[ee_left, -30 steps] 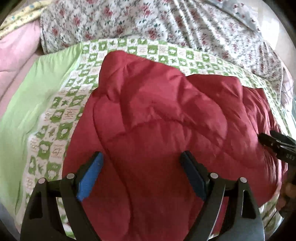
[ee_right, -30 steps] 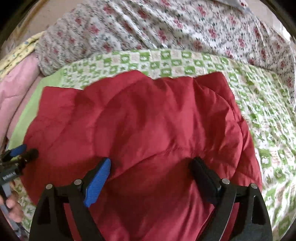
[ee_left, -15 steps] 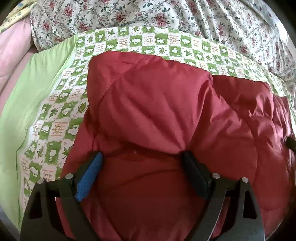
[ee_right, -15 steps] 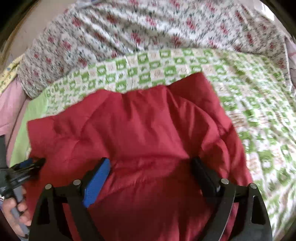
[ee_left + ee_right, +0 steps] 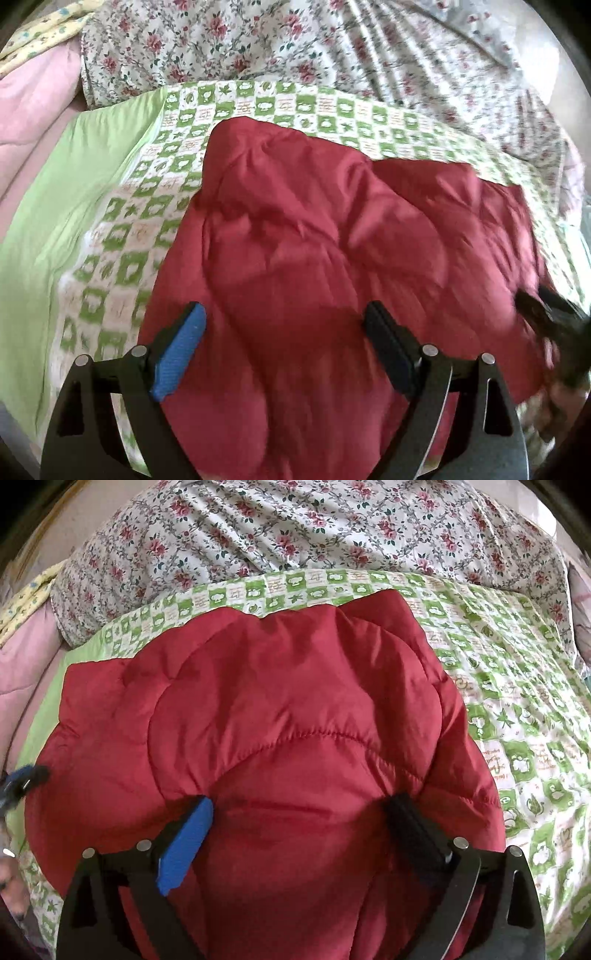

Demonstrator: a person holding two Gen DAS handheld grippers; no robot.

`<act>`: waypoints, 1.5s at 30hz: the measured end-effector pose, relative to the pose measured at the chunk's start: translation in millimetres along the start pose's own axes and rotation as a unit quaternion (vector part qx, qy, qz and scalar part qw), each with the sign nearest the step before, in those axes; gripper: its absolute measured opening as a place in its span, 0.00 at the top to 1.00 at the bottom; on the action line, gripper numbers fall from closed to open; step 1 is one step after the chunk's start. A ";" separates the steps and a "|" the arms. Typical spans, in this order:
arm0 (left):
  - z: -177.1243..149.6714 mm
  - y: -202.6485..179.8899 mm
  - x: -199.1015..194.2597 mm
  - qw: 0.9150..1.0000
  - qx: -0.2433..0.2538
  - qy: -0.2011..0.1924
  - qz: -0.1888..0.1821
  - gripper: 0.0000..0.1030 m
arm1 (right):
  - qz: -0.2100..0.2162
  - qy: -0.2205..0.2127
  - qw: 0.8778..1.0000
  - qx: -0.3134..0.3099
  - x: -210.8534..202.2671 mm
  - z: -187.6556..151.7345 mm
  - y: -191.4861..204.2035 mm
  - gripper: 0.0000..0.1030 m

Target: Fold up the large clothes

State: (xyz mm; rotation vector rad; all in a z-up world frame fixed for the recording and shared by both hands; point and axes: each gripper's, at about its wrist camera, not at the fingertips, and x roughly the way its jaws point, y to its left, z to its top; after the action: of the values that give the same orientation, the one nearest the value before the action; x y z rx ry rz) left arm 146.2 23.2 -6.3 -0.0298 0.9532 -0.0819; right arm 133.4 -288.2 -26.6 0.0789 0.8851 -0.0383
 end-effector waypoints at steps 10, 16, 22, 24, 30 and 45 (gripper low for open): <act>-29.9 -8.1 16.0 1.000 0.012 0.019 0.013 0.14 | 0.011 -0.033 0.999 0.012 -57.1 -21.1 2.5 0.13; -38.5 -7.8 25.7 1.000 0.016 0.016 0.010 0.09 | 0.026 -0.001 0.999 0.022 -21.2 -41.3 -14.0 0.10; -38.6 -8.7 29.0 1.000 0.017 0.016 0.020 0.06 | 0.015 -0.011 1.000 0.020 -22.5 -44.9 -10.3 0.10; -37.3 -9.2 27.2 0.999 0.018 0.018 0.026 0.06 | 0.016 -0.010 1.000 0.024 -25.2 -43.5 -11.1 0.10; -44.5 -13.3 0.8 0.998 0.029 0.007 0.052 0.07 | 0.019 -0.024 0.999 0.025 -54.8 -51.5 -7.2 0.10; -93.6 -24.8 -31.8 0.997 0.043 0.009 0.063 0.07 | 0.058 -0.011 0.998 -0.029 -99.9 -109.9 26.9 0.08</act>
State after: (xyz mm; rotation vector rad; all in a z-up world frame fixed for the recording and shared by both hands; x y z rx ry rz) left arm 50.2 2.1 -33.1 0.1109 0.9656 -0.0078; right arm -12.8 -252.0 -17.1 0.0756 0.8574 0.0937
